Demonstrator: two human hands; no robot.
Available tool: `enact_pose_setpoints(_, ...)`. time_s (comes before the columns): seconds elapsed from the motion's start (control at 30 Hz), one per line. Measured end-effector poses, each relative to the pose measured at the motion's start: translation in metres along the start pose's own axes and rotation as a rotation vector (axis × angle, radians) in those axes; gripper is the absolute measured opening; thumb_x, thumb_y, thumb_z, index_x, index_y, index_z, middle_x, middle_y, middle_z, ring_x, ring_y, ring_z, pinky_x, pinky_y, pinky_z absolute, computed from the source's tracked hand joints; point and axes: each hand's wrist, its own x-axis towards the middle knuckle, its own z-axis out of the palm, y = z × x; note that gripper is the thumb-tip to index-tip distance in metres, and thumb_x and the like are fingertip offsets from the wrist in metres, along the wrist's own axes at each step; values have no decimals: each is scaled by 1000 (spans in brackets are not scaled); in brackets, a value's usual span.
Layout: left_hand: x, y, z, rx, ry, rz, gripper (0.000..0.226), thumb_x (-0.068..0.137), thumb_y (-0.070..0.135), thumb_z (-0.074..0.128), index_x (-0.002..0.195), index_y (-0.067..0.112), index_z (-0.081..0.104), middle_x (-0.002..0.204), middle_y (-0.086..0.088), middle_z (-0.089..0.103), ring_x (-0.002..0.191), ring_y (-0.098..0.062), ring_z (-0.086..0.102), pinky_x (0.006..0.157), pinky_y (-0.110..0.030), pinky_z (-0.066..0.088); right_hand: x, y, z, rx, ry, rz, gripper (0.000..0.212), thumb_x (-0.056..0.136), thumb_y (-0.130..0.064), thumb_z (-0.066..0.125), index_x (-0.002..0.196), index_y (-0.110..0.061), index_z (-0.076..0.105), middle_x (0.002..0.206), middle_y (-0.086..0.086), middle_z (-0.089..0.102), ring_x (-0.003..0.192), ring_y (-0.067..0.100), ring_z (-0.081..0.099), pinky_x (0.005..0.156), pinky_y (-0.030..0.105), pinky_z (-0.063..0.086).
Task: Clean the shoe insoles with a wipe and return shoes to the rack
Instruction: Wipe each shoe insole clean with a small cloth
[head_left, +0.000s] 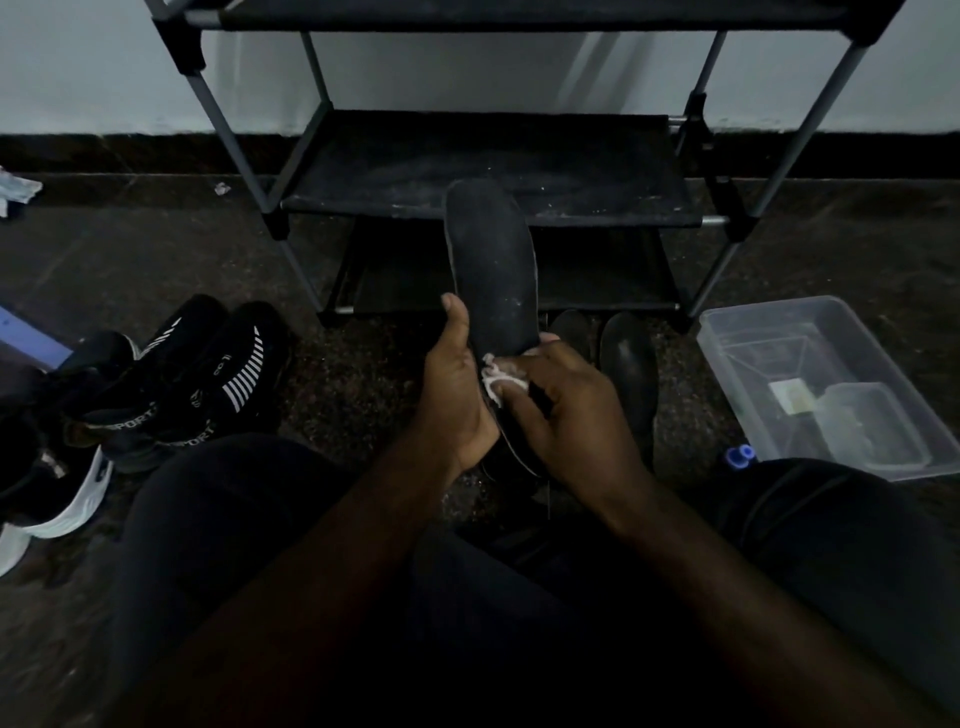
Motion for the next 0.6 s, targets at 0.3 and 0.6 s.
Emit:
enact_pose_setpoints(0.3, 0, -4, 2, 32, 59, -2, 80, 95, 65, 23, 107, 1, 69, 108, -20, 68, 98, -26, 68, 88, -34, 55, 4, 0, -2, -88, 2, 60, 23, 94, -31, 60, 105, -15, 73, 96, 0, 68, 85, 13, 66, 71, 40, 55)
enact_pose_setpoints(0.6, -1, -12, 2, 59, 39, 54, 76, 97, 61, 20, 127, 3, 58, 119, -17, 66, 112, -27, 63, 99, -35, 50, 13, 4, -7, -193, 136, 121, 18, 93, -27, 65, 91, -12, 74, 90, 0, 63, 73, 11, 61, 63, 29, 51)
